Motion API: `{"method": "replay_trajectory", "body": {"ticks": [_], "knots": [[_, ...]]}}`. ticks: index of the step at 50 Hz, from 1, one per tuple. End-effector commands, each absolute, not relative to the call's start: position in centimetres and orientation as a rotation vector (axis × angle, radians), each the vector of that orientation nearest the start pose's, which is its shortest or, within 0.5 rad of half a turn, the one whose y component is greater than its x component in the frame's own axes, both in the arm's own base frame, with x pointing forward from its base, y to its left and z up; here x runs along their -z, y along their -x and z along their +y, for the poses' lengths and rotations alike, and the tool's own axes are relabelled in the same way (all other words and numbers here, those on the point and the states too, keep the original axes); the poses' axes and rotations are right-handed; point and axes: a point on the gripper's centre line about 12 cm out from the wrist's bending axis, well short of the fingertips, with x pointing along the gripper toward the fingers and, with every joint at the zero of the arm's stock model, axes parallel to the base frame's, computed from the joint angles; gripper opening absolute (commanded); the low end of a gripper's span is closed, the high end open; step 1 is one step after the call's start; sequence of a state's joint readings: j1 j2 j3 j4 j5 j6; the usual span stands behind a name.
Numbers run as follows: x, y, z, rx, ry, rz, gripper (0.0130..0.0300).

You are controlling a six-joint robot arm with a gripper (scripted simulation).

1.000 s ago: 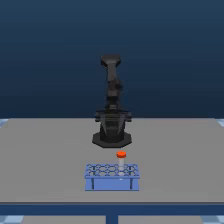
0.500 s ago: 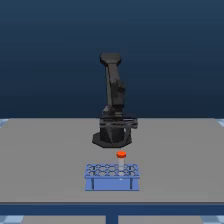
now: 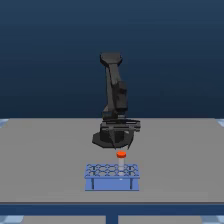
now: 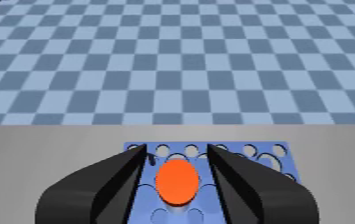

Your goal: Pick up the centrifuge tube on the rack

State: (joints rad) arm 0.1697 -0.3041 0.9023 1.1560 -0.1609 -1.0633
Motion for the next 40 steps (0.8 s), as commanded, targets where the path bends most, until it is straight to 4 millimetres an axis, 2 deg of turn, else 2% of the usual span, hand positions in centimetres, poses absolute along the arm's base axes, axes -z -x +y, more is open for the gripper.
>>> {"method": "replay_trajectory", "body": {"ticks": [1, 40], "knots": [[-20.2, -31.5, 3.7, -0.002, 0.001, 0.528, 0.03], [-19.1, -31.3, 3.6, 0.0, 0.0, 0.524, 0.03]]}}
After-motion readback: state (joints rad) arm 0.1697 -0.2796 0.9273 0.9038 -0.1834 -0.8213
